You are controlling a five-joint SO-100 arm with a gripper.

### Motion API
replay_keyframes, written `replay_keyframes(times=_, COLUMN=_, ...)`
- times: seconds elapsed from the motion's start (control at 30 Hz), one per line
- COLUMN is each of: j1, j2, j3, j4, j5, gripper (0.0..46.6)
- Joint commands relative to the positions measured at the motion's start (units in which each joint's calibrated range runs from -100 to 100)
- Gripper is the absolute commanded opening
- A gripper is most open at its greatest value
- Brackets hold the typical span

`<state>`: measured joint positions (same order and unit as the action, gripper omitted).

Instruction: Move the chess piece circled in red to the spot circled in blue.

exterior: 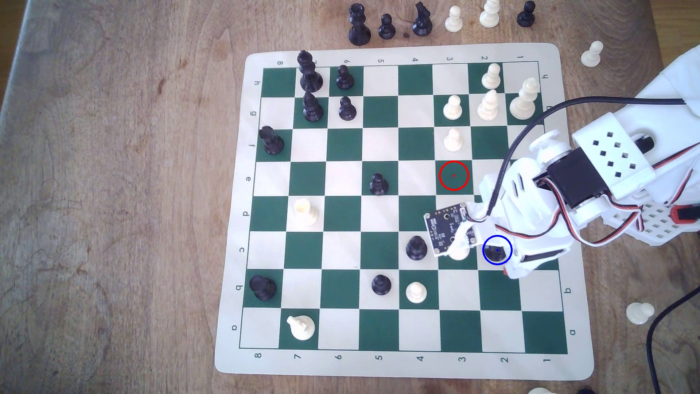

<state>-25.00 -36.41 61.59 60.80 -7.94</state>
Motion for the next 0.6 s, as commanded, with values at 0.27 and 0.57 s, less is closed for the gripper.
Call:
replay_keyframes(times=0.27, j1=1.73, j2=-15.46, j3=3.14, j4=8.74, j5=0.34, gripper=22.9)
replay_keyframes(times=0.57, j1=16.75, j2=-31.34, j3=5.05, j4=6.69, j5=6.59, gripper=3.4)
